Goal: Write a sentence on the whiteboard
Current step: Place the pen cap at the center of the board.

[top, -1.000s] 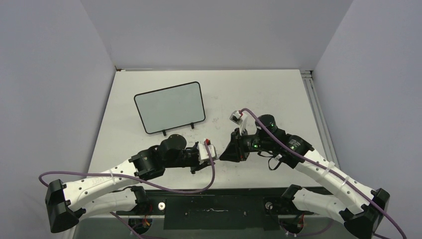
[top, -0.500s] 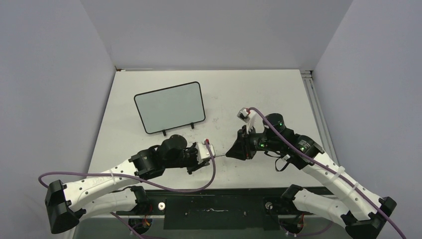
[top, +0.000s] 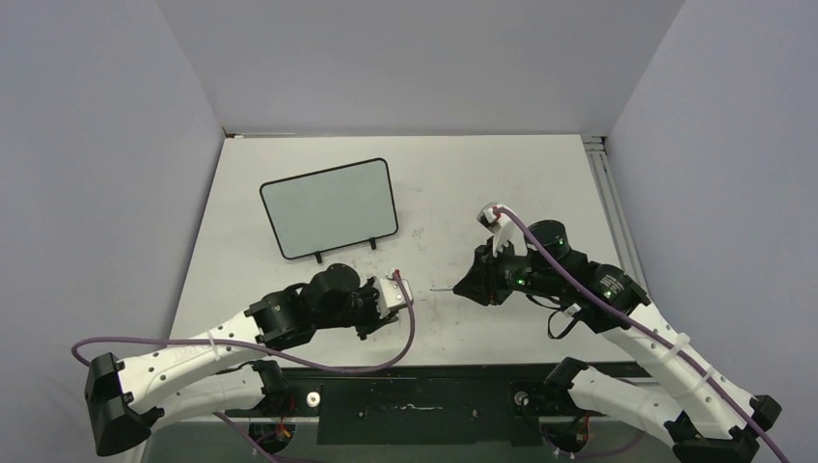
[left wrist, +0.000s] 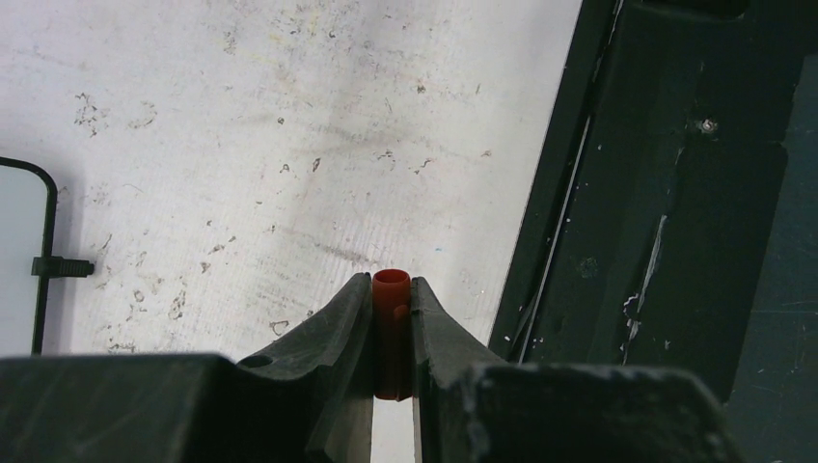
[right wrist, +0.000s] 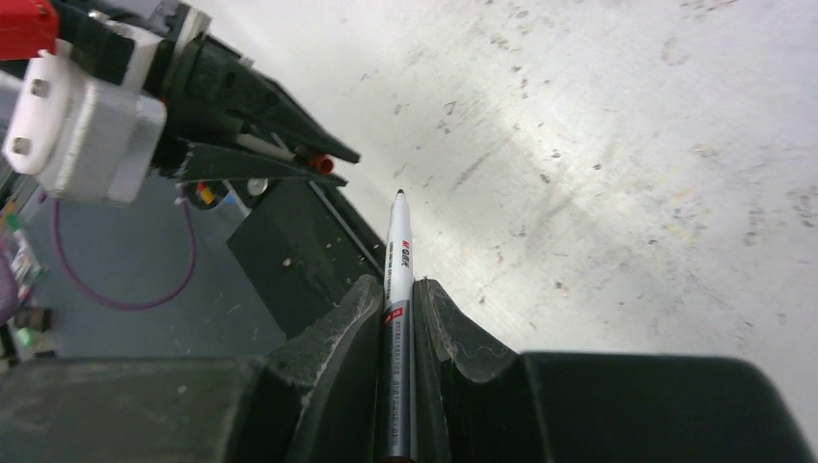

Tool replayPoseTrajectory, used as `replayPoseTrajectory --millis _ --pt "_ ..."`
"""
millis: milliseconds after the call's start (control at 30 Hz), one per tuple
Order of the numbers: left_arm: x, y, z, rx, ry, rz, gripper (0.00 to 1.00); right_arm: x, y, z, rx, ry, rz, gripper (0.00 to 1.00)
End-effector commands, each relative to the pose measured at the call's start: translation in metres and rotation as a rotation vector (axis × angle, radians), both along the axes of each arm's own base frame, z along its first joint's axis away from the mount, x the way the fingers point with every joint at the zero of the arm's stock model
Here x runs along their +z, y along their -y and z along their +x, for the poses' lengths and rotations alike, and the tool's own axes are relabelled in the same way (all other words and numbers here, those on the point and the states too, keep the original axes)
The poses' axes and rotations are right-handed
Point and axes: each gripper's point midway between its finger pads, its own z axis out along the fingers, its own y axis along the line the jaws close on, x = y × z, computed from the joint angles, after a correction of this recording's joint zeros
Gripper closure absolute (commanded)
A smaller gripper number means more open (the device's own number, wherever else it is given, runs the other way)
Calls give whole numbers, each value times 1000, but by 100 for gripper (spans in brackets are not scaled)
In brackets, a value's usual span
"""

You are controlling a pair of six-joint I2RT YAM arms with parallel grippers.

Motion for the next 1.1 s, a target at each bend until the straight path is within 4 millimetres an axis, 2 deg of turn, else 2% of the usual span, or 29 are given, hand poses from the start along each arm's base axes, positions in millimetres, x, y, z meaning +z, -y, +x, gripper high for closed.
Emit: replayPoseTrajectory --millis 0,133,233,267,367,467,733,900,1067 --pt "34 11 8 77 -7 -150 100 23 23 31 -216 138 13 95" --pt "61 29 15 193 -103 -359 100 38 47 53 -418 249 74 95" --pt "58 35 32 326 -145 -511 100 60 62 65 -535 381 205 95" --pt "55 34 40 381 -147 -529 100 59 66 68 -567 408 231 95" --pt "37 26 61 546 -147 -505 100 64 80 78 -671 476 293 95" --pt "12 21 72 638 -154 -430 99 64 88 82 -725 522 356 95" --pt "-62 42 60 635 -267 -186 96 54 106 85 -825 511 343 95" --pt "-87 46 59 651 -285 -92 94 51 121 81 -880 518 358 95" --pt "-105 51 59 649 -305 -41 89 46 124 81 -890 513 326 95"
